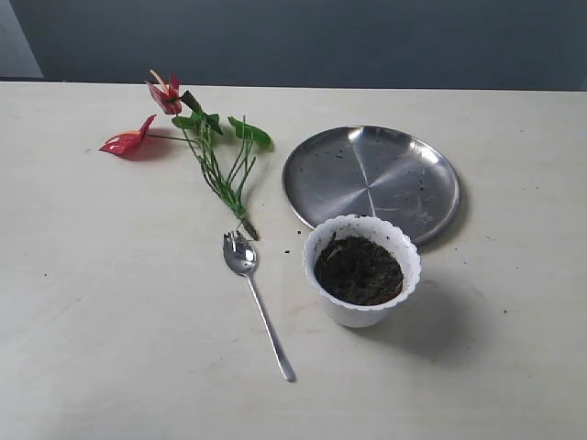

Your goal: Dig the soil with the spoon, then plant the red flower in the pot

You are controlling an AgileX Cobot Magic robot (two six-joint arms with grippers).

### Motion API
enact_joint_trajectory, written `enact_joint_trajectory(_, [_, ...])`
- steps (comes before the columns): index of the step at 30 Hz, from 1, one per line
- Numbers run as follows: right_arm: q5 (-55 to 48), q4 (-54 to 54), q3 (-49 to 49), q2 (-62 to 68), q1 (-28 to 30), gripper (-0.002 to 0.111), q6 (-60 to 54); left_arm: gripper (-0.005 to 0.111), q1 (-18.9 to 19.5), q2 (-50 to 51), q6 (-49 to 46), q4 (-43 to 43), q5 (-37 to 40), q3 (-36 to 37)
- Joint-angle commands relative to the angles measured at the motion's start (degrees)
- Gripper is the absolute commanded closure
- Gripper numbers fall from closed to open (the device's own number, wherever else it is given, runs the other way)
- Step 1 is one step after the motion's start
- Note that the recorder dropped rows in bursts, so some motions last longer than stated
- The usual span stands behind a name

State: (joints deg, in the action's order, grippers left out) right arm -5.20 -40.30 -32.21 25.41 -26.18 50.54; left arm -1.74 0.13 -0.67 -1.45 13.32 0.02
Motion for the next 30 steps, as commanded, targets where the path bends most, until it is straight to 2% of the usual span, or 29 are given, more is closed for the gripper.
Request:
enact_joint_trajectory(1, [-7.36,-4.46,-15.67,19.14,-6.58,0.109,-11.09,0.106,-0.10,-0.13,0.13,-0.19,0.03,-0.02])
enact_joint_trajectory(5, [-23.73,3.75,-28.78,36.92,-14.10,0.109,-21.66,0.106,-0.10,-0.13,0.13,-0.19,0.03,-0.02])
enact_joint_trajectory(9, [-36.10,18.03,-39.30,53.20,-20.34,0.109,-34.97,0.106,-0.10,-0.13,0.13,-0.19,0.03,-0.02])
enact_joint_trajectory(15, [-46.57,35.02,-50.28,71.42,-24.39,0.109,-47.52,0.106,-0.10,-0.13,0.13,-0.19,0.03,-0.02])
enact_joint_trajectory(20, [-52.14,43.11,-52.35,80.24,-25.85,0.107,-56.09,0.106,-0.10,-0.13,0.13,-0.19,0.03,-0.02])
enact_joint_trajectory(23, [-53.27,48.80,-52.35,84.23,-25.96,0.090,-58.53,0.106,-0.10,-0.13,0.13,-0.19,0.03,-0.02])
enact_joint_trajectory(26, [-51.62,52.04,-52.35,87.07,-25.96,0.065,-58.78,0.106,-0.10,-0.13,0.13,-0.19,0.03,-0.02])
enact_joint_trajectory(28, [-50.60,54.45,-52.35,88.33,-25.96,0.058,-60.62,0.106,-0.10,-0.13,0.13,-0.19,0.03,-0.02])
enact_joint_trajectory(30, [-49.04,56.07,-52.35,89.20,-25.96,0.060,-61.22,0.106,-0.10,-0.13,0.13,-0.19,0.03,-0.02])
